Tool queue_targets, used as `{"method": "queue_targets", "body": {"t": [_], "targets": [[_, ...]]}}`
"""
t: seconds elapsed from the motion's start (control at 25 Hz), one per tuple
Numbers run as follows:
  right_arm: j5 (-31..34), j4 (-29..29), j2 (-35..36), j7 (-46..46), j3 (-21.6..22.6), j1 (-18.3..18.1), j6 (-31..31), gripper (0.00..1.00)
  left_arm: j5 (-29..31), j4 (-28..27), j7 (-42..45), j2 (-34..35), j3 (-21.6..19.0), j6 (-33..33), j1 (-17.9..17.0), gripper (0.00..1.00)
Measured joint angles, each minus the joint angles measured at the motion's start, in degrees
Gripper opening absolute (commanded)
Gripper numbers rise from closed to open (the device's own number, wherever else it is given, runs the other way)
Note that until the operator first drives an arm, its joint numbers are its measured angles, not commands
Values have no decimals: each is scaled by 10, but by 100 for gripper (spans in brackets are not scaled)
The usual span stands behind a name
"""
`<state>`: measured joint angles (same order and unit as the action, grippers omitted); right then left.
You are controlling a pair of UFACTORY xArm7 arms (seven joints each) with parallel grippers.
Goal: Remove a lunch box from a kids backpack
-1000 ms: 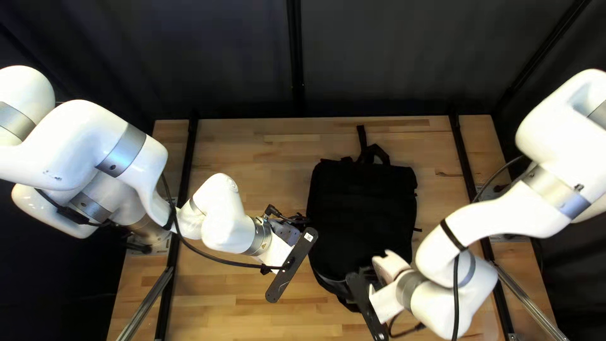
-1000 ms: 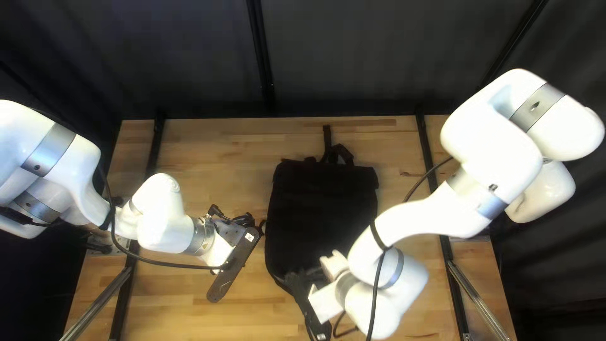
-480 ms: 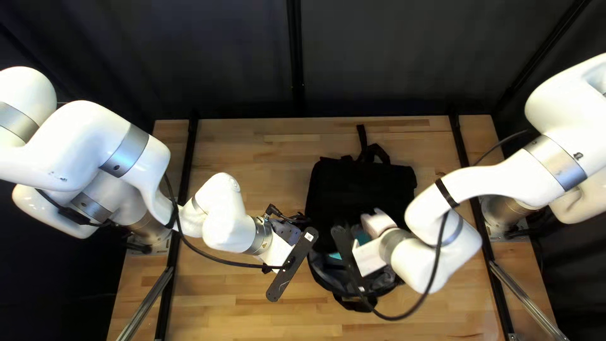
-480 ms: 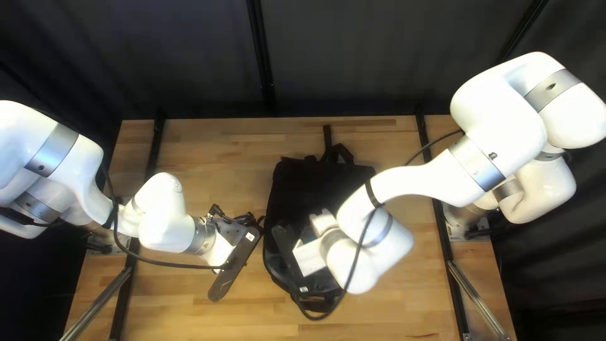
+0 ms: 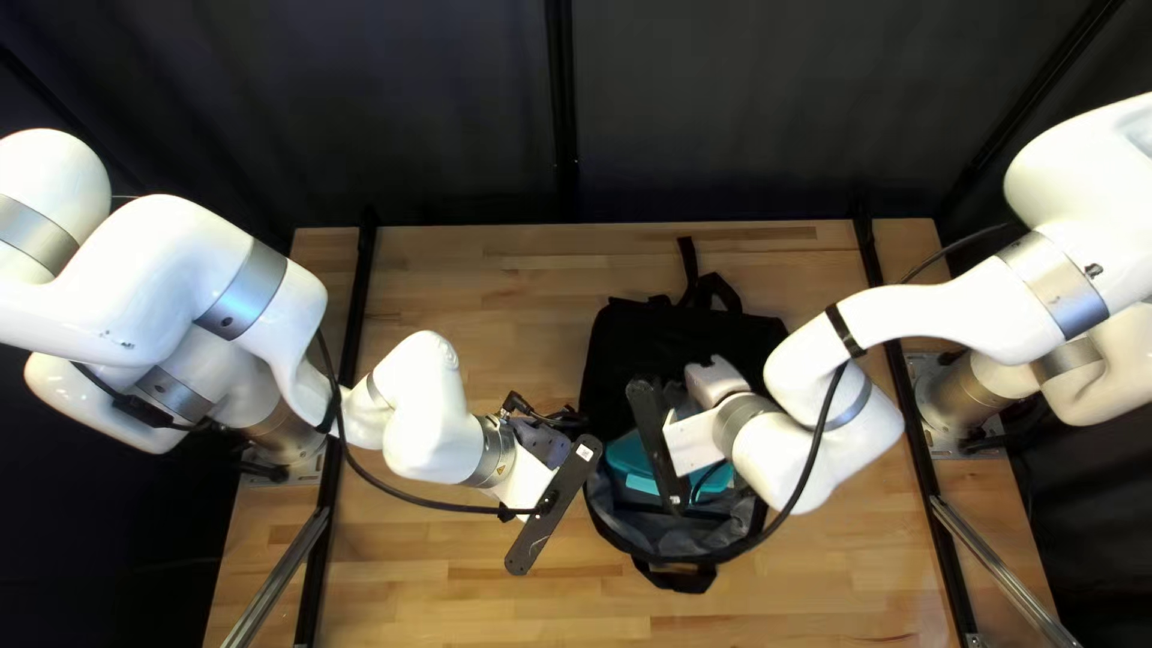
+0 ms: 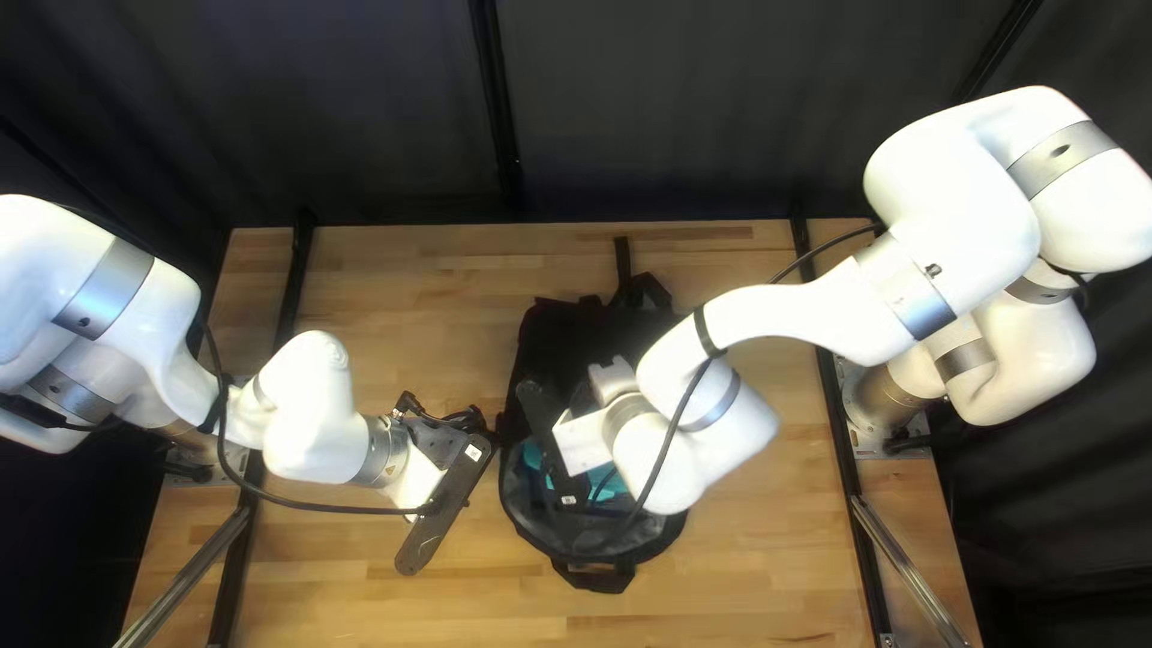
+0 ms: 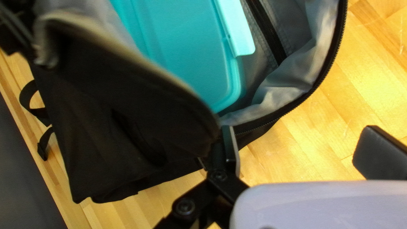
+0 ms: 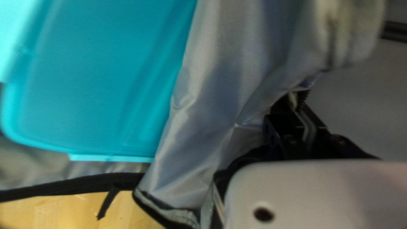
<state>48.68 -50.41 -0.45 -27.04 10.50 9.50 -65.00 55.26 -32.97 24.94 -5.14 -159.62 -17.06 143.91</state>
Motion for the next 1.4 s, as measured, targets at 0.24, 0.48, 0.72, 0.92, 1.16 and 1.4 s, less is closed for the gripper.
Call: {"method": "queue_targets", "body": {"t": [0.24, 0.48, 0.72, 0.92, 1.16, 1.4], "targets": [[14, 71, -62, -8, -27, -23, 80, 0, 18, -2, 24, 5, -5, 0, -1, 100], [-16, 115, -115, 6, -79, -52, 173, 0, 50, -2, 69, 11, -13, -1, -3, 100], [-32, 118, -119, 15, -91, -58, 188, 0, 88, -1, 137, 19, -32, -15, -15, 100], [-32, 118, -120, 14, -91, -58, 188, 0, 68, -21, 152, 31, -54, -48, -36, 100], [-37, 117, -131, 19, -102, -66, 182, 0, 5, -66, 92, 55, -63, -76, -45, 100], [-61, 93, -128, 20, -142, -94, 200, 0, -41, -79, 44, 43, -72, -106, -54, 100]]}}
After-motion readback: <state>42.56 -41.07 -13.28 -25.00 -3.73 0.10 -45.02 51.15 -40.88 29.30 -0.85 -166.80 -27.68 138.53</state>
